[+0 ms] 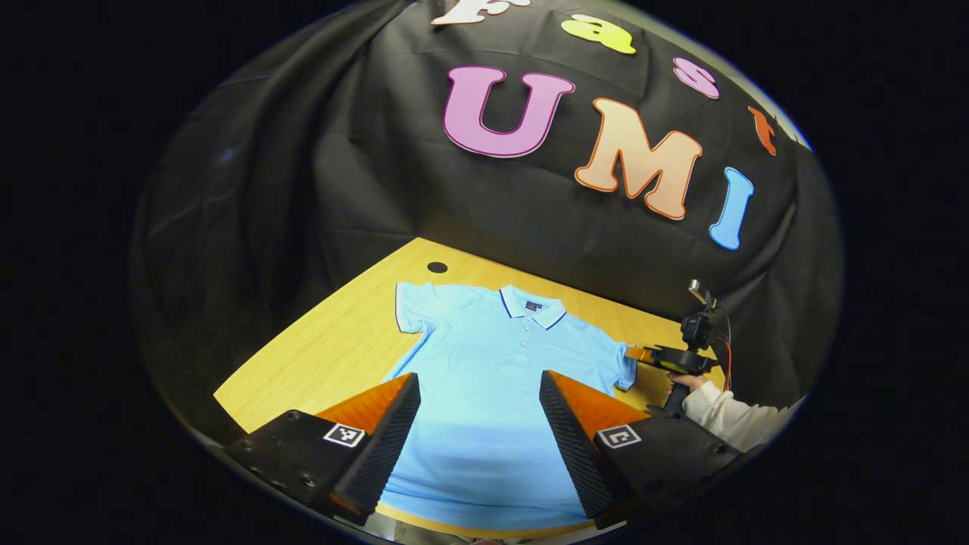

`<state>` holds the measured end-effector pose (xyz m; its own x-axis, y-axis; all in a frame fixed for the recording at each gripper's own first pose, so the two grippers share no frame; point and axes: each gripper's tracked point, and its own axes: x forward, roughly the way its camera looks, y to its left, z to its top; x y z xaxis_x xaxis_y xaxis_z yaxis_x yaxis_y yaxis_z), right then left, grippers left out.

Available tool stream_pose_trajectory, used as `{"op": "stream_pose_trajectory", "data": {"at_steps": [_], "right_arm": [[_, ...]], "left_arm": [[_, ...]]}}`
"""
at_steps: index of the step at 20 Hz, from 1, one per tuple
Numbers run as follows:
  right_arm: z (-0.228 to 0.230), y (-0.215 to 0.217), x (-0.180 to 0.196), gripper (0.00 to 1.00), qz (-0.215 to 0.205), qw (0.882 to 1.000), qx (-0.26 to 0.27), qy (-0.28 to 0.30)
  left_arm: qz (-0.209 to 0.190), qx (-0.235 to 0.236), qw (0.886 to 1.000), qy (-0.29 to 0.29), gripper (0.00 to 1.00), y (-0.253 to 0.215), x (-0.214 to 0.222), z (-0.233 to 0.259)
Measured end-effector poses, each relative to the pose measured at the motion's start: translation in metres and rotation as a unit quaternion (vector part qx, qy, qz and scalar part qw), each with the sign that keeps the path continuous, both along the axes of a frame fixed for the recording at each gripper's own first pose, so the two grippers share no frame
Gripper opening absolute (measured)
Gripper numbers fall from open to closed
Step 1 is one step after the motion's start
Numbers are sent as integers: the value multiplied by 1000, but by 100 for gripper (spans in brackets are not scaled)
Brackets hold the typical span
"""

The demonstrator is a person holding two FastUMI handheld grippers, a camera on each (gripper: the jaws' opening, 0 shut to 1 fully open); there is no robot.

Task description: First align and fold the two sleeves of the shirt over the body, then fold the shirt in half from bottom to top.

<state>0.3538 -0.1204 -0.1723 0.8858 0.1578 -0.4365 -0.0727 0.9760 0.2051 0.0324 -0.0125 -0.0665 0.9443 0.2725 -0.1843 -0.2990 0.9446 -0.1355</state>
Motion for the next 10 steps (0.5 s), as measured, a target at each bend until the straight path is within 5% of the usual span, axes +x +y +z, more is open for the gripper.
{"op": "stream_pose_trajectory", "data": {"at_steps": [5, 10], "right_arm": [[39, 74, -8, 7, 63, 985, 160, -13], [19, 128, -19, 7, 102, 982, 160, -7]], "left_arm": [[0, 0, 1000, -7, 95, -3, 1, 5], [-3, -2, 1000, -2, 95, -6, 5, 2]]}}
